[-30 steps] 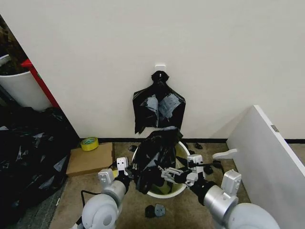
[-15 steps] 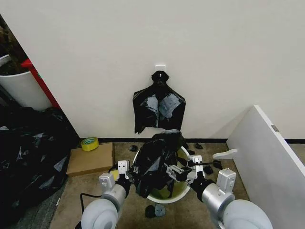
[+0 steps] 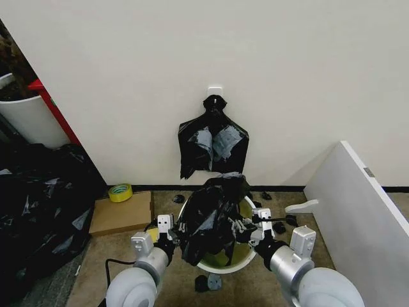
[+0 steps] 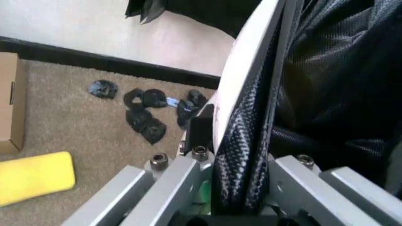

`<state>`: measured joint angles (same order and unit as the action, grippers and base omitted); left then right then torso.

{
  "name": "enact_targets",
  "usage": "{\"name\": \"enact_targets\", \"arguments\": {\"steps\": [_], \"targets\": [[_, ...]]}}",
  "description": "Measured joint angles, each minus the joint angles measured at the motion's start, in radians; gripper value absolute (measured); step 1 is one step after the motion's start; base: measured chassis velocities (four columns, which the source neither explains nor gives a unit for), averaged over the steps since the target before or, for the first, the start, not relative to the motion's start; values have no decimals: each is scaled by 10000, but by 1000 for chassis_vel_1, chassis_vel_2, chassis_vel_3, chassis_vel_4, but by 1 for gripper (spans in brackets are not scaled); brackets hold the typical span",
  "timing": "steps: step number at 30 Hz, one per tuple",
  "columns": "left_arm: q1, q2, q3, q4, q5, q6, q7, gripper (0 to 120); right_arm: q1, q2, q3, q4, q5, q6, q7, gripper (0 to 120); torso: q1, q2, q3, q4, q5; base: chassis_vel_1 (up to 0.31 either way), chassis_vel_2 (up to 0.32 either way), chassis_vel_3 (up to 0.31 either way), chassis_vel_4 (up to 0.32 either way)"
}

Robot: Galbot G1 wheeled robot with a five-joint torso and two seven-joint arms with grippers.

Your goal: Place the garbage bag over the trash bin.

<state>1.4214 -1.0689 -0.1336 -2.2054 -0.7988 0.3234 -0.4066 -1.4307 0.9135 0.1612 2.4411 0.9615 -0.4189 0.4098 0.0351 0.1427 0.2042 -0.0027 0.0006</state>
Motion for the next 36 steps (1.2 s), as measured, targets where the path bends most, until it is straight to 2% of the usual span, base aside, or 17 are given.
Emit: {"name": "enact_targets", "arguments": {"steps": [5, 10, 14, 23, 25, 30, 36], "targets": [[89, 62, -130, -63, -53, -22, 25, 1, -50, -21, 67, -1, 19, 55, -4, 0, 0, 0, 0, 1, 0, 0, 0, 0, 0], [87, -25, -382, -67, -562, -107, 18, 1, -181, -114, 512, 137, 226, 86, 20, 0, 0, -2, 0, 1, 1, 0, 0, 0, 0], [8, -66, -659, -96, -1417, -224, -112, 1, -371, -558, 1032, 360, 403, 150, 249, 0, 0, -1, 0, 1, 0, 0, 0, 0, 0], [39, -123, -898, -252, -2247, -357, -160, 1, -419, -1299, 1632, 579, 937, 118, 553, 0, 0, -1, 0, 1, 0, 0, 0, 0, 0], [43, -108, -923, -255, -2533, -399, -215, 1, -464, -1446, 2131, 610, 1272, -1, 706, 0, 0, -2, 0, 1, 1, 0, 0, 0, 0], [13, -125, -956, -156, -2681, -551, -473, 1, -602, -1671, 3031, 609, 2011, -235, 1050, 0, 0, -1, -1, 1, 1, 0, 0, 0, 0], [-81, -186, -964, -74, -2820, -705, -788, 1, -798, -1758, 3221, 606, 2168, -482, 1240, 0, 0, -1, 0, 1, 1, 0, 0, 0, 0]]}}
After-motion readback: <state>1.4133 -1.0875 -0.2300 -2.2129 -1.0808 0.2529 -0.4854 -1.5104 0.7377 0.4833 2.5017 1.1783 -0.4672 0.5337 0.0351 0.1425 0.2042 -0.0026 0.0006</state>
